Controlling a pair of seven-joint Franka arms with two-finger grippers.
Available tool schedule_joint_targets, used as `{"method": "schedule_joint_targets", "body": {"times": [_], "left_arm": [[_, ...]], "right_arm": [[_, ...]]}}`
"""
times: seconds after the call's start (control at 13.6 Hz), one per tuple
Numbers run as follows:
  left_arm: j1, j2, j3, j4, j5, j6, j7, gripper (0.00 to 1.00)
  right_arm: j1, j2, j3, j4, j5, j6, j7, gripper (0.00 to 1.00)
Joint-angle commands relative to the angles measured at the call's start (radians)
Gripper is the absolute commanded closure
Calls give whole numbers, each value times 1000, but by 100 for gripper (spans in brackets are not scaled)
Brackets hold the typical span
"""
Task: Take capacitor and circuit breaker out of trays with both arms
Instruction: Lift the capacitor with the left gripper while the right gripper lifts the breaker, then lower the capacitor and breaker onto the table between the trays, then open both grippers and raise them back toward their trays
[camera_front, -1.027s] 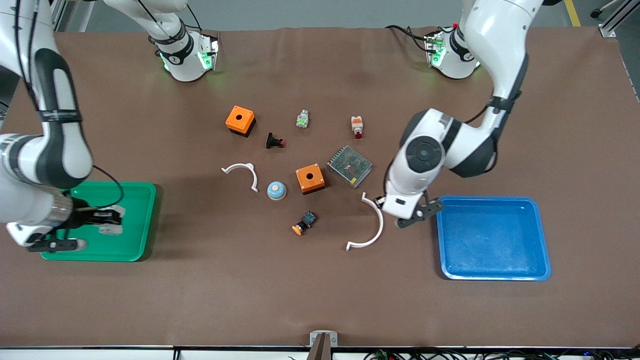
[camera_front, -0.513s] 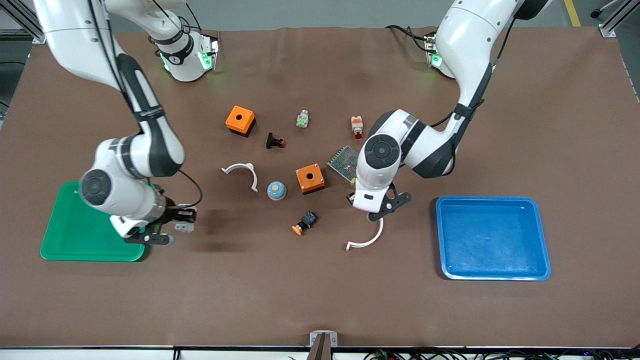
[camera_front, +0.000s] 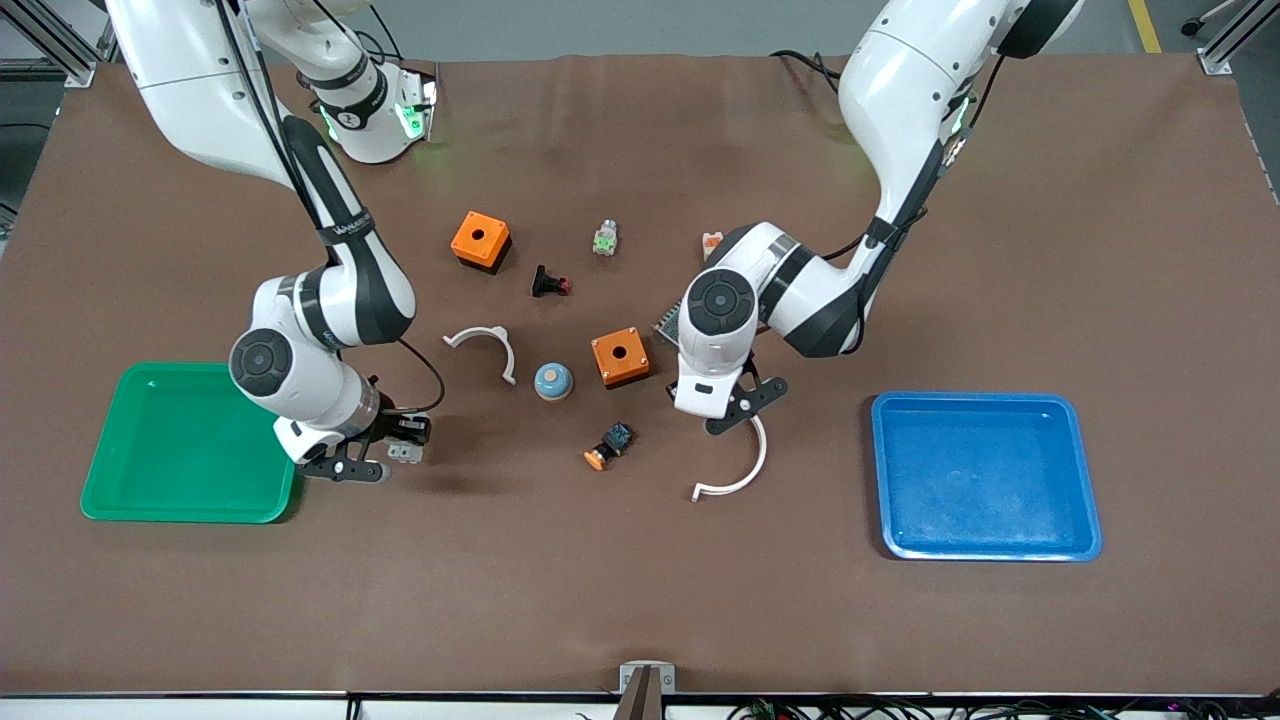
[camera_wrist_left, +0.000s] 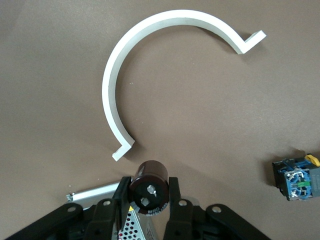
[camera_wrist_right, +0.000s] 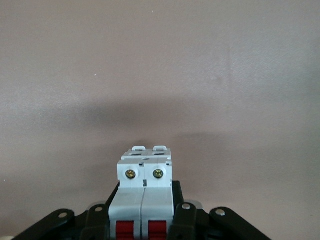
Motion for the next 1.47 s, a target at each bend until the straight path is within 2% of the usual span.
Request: {"method": "schedule_joint_targets", "body": {"times": [0.0, 0.29, 0.37, 0.51, 0.59, 0.66, 0.73, 0.88, 0.95, 1.17, 1.39], "left_arm": [[-16, 35, 14, 30, 13, 36, -37, 100], [-27, 73, 12, 30, 13, 90, -51, 100], [-27, 84, 14, 30, 15, 116, -54, 100], [-27, 96, 14, 30, 15, 153, -54, 100], [-27, 105, 14, 30, 15, 173, -54, 98], [-27, 108, 14, 30, 16, 185, -51, 93], [-27, 107, 14, 30, 18, 188, -50, 74], [-32, 98, 17, 30, 30, 187, -53, 8], [-32, 90, 21, 30, 42, 185, -51, 0], [-11, 33, 26, 29, 126, 156, -37, 0], [72, -80, 29, 27, 167, 34, 108, 0]], "right_arm": [[31, 17, -12, -3, 20, 23, 24, 98], [46, 52, -14, -2, 18, 69, 49, 98], [45, 54, -14, 0, 18, 68, 50, 91], [40, 54, -15, 1, 18, 63, 56, 62], [36, 54, -17, 3, 17, 57, 66, 19], [37, 52, -17, 3, 8, 56, 64, 0], [39, 52, -17, 6, 8, 54, 64, 0], [35, 44, -17, 18, 8, 39, 63, 0], [34, 37, -20, 36, 8, 4, 58, 0], [14, 5, -35, 156, -9, -235, 41, 0], [11, -25, -75, 278, -37, -468, -29, 0]]}}
